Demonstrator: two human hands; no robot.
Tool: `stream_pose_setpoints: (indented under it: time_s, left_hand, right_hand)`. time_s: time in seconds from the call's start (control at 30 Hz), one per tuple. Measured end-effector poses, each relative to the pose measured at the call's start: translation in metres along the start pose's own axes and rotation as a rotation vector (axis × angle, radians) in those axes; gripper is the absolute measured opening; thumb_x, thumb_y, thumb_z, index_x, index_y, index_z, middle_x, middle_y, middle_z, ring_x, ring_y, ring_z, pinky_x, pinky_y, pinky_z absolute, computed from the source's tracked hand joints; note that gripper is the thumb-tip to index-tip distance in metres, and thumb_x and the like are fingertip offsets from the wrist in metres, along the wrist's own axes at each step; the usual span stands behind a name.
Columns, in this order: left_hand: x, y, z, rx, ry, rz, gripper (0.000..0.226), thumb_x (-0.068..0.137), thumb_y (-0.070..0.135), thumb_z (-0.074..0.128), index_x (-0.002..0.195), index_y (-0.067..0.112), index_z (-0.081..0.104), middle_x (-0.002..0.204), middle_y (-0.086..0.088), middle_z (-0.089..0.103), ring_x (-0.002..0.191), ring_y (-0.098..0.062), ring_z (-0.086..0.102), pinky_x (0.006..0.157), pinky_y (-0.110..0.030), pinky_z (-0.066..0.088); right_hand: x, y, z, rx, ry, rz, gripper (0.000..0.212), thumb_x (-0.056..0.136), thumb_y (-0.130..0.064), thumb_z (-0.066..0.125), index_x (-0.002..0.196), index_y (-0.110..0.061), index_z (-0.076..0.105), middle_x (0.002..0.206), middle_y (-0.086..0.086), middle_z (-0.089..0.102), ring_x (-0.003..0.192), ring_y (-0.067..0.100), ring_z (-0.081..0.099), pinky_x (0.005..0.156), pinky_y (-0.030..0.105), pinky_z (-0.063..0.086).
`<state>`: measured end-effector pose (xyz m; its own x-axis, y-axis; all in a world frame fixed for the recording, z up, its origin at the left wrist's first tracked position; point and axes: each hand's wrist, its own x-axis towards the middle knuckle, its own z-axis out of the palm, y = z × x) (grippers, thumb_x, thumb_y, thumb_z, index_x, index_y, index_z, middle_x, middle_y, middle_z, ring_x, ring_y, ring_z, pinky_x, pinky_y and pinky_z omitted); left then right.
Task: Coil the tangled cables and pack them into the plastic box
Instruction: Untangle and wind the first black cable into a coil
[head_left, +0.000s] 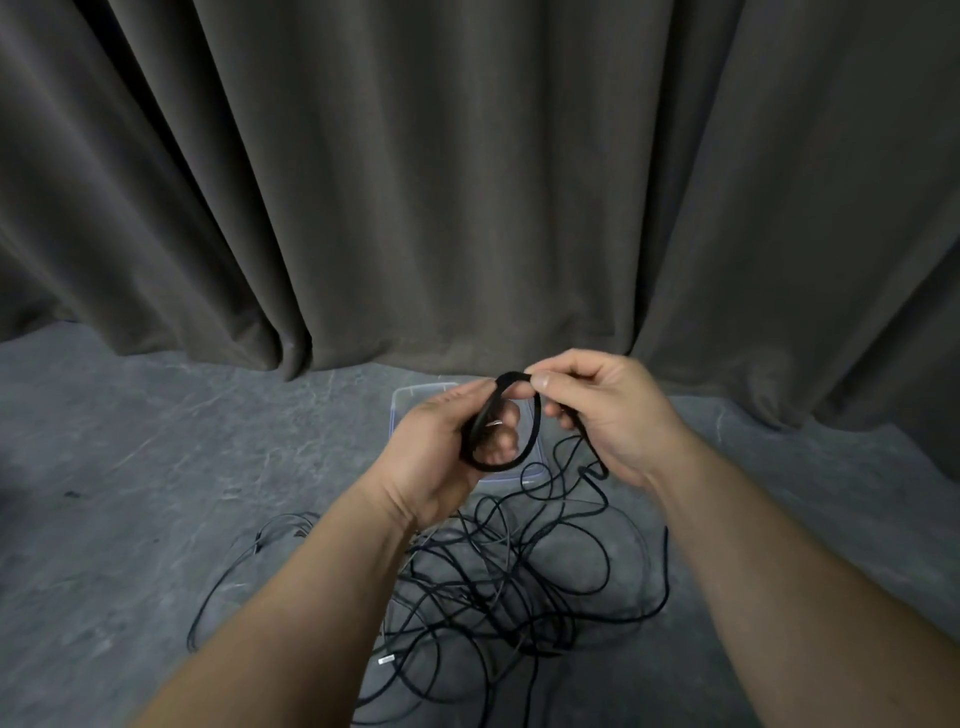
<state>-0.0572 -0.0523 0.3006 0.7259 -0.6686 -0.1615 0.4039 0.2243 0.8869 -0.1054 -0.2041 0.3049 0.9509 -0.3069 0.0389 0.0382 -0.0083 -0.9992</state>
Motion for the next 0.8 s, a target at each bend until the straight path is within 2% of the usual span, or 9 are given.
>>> stream_pose_setpoints:
  time_s: [0.13, 0.2, 0.27, 0.4, 0.53, 0.63, 0.7, 0.8]
  left_hand:
    - [-0.002, 0.003, -0.007, -0.019, -0.097, -0.060, 0.027, 0.085, 0.017, 0.050, 0.098, 0.006, 0.071, 0.074, -0.002, 0.065, 0.072, -0.014, 0.067, 0.070, -0.025, 0.054]
    - [-0.002, 0.004, -0.010, 0.017, -0.108, -0.057, 0.027, 0.083, 0.016, 0.051, 0.101, 0.006, 0.069, 0.076, -0.003, 0.069, 0.084, -0.017, 0.069, 0.077, -0.027, 0.053]
    - [-0.002, 0.004, -0.012, 0.056, -0.097, -0.036, 0.025, 0.084, 0.014, 0.052, 0.102, 0.006, 0.067, 0.078, -0.005, 0.072, 0.089, -0.018, 0.069, 0.081, -0.028, 0.051]
    - [-0.001, 0.006, -0.016, 0.094, -0.048, 0.014, 0.018, 0.093, 0.003, 0.046, 0.099, 0.007, 0.063, 0.089, -0.009, 0.074, 0.089, -0.018, 0.071, 0.078, -0.029, 0.053]
    - [-0.001, 0.009, -0.021, 0.082, 0.027, 0.103, 0.024, 0.096, -0.009, 0.036, 0.091, 0.006, 0.055, 0.087, -0.009, 0.074, 0.082, -0.018, 0.070, 0.072, -0.028, 0.057]
    - [0.000, 0.007, -0.022, 0.125, 0.094, 0.159, 0.030, 0.096, -0.013, 0.034, 0.085, 0.005, 0.055, 0.086, -0.006, 0.074, 0.089, -0.017, 0.069, 0.084, -0.031, 0.055]
    - [0.002, 0.008, -0.023, 0.095, 0.143, 0.170, 0.031, 0.095, -0.014, 0.033, 0.084, 0.005, 0.055, 0.084, -0.007, 0.073, 0.089, -0.018, 0.069, 0.080, -0.029, 0.056]
    - [0.003, 0.013, -0.024, -0.014, 0.192, 0.165, 0.030, 0.095, -0.013, 0.034, 0.088, 0.007, 0.055, 0.084, -0.010, 0.074, 0.084, -0.018, 0.072, 0.069, -0.026, 0.058]
  right_hand:
    - [-0.001, 0.000, -0.003, -0.003, -0.007, 0.112, 0.006, 0.086, -0.016, 0.067, 0.082, -0.016, 0.071, 0.082, 0.008, 0.065, 0.064, 0.009, 0.053, 0.060, 0.023, 0.039]
    - [-0.002, 0.002, -0.005, -0.105, -0.001, 0.171, 0.017, 0.084, -0.031, 0.070, 0.088, -0.015, 0.072, 0.084, 0.002, 0.068, 0.062, 0.008, 0.056, 0.064, 0.024, 0.042]
    - [-0.003, 0.004, -0.006, -0.152, 0.033, 0.193, 0.027, 0.081, -0.038, 0.071, 0.088, -0.012, 0.071, 0.078, -0.001, 0.067, 0.059, 0.008, 0.054, 0.062, 0.022, 0.044]
    - [-0.004, 0.002, -0.006, -0.102, 0.035, 0.117, 0.015, 0.085, -0.026, 0.069, 0.074, -0.015, 0.066, 0.067, -0.001, 0.060, 0.054, 0.009, 0.044, 0.053, 0.019, 0.036]
    - [-0.004, -0.005, -0.018, -0.093, -0.046, 0.110, 0.017, 0.085, -0.013, 0.067, 0.069, -0.012, 0.065, 0.056, -0.002, 0.053, 0.048, 0.006, 0.037, 0.048, 0.016, 0.028]
    - [-0.008, -0.013, -0.025, -0.234, -0.122, 0.103, 0.017, 0.082, -0.008, 0.071, 0.066, -0.009, 0.065, 0.053, -0.003, 0.050, 0.043, 0.000, 0.040, 0.046, 0.009, 0.031]
    - [-0.009, -0.016, -0.029, -0.311, -0.162, 0.121, 0.016, 0.079, -0.009, 0.074, 0.066, -0.007, 0.066, 0.050, -0.006, 0.051, 0.043, -0.001, 0.043, 0.048, 0.009, 0.033]
    - [-0.008, -0.017, -0.034, -0.454, -0.168, 0.126, 0.013, 0.074, -0.014, 0.079, 0.066, -0.007, 0.071, 0.059, -0.001, 0.060, 0.058, 0.004, 0.051, 0.062, 0.020, 0.040]
